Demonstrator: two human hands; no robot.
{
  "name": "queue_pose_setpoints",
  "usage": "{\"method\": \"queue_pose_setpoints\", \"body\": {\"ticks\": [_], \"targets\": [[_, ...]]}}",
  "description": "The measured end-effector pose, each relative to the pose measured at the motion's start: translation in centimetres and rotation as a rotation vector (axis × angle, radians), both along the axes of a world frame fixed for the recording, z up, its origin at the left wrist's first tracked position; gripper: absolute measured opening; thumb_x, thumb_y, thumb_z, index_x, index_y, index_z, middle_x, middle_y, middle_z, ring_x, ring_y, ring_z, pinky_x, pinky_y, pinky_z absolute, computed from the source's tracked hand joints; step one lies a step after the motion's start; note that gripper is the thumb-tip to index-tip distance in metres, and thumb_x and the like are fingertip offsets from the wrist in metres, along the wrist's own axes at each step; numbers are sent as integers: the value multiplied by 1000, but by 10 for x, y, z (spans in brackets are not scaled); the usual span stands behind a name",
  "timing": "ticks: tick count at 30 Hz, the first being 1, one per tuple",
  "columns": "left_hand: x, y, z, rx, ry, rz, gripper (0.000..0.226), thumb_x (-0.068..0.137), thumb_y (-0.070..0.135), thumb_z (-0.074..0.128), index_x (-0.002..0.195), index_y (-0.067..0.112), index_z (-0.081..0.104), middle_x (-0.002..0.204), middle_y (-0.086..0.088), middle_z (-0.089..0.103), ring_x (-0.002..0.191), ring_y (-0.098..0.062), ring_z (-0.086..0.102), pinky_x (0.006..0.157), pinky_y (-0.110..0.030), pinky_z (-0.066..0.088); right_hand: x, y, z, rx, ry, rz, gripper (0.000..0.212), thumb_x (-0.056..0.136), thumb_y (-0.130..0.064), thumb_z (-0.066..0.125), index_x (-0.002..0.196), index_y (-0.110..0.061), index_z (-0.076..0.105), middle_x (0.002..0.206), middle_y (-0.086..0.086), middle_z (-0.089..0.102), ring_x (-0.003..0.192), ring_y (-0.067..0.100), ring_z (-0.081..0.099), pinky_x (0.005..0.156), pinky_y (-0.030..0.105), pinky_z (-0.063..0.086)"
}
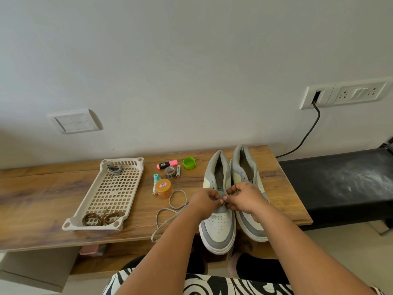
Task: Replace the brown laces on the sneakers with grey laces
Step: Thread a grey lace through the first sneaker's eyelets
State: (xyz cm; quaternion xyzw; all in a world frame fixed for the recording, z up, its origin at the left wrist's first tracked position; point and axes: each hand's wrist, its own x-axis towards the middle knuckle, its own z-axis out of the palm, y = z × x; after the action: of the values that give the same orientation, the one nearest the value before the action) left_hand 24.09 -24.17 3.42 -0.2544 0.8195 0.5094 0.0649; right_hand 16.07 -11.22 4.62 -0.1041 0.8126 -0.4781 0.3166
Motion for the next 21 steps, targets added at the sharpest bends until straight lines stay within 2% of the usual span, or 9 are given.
{"method": "queue_pose_setpoints", "body": {"ticks": [4,8,10,13,15,17,19,21], "targets": [[0,-2,1,-30,-11,-16,6,93,16,65,87,17,64,69,5,52,63,-7,44,58,-18,39,-4,8,5,109,78,143,38,69,-7,86,100,-17,67,83,1,75,85,13,71,84,35,59],[-1,0,5,-211,-51,-126,5,96,19,60,91,20,62,80,2,57,72,-12,49,64,-24,42,-4,6,17,251,225,252,35,75,-12,82,105,-22,67,83,-3,74,87,12,69,83,34,58],[0,-1,6,-264,-62,-167,5,96,21,59,95,19,63,89,-2,60,79,-16,52,69,-29,45,-7,14,31,242,254,265,29,78,-9,79,102,-20,67,83,-1,74,85,13,70,83,34,58],[2,-1,8,-306,-68,-200,11,97,23,57,102,17,65,95,-5,61,83,-18,53,72,-31,45,-14,42,60,28,62,301,25,82,1,73,104,-10,64,91,9,73,83,15,70,79,29,59],[2,-1,9,-345,-74,-218,13,97,24,56,104,17,65,102,-8,63,84,-17,52,70,-28,42,-20,69,75,-150,-101,382,26,82,5,69,106,-2,63,93,13,71,86,20,68,82,32,57],[1,-1,10,-353,-78,-227,9,98,25,56,100,20,63,102,-8,62,83,-16,51,70,-27,42,-24,85,84,-202,-223,469,28,82,4,69,108,0,63,91,13,69,86,20,67,79,29,56],[0,-1,9,-360,-88,-236,5,98,25,55,95,23,60,99,-5,60,82,-17,52,69,-27,42,-21,82,80,-85,-204,550,28,85,-6,70,112,-4,65,95,6,71,88,16,67,80,25,54],[-1,-2,6,-359,-92,-237,5,98,24,55,94,23,58,98,-5,60,82,-17,52,70,-28,44,-14,58,63,123,-1,544,25,90,-27,68,112,-15,67,101,-2,72,94,11,68,84,25,54]]}}
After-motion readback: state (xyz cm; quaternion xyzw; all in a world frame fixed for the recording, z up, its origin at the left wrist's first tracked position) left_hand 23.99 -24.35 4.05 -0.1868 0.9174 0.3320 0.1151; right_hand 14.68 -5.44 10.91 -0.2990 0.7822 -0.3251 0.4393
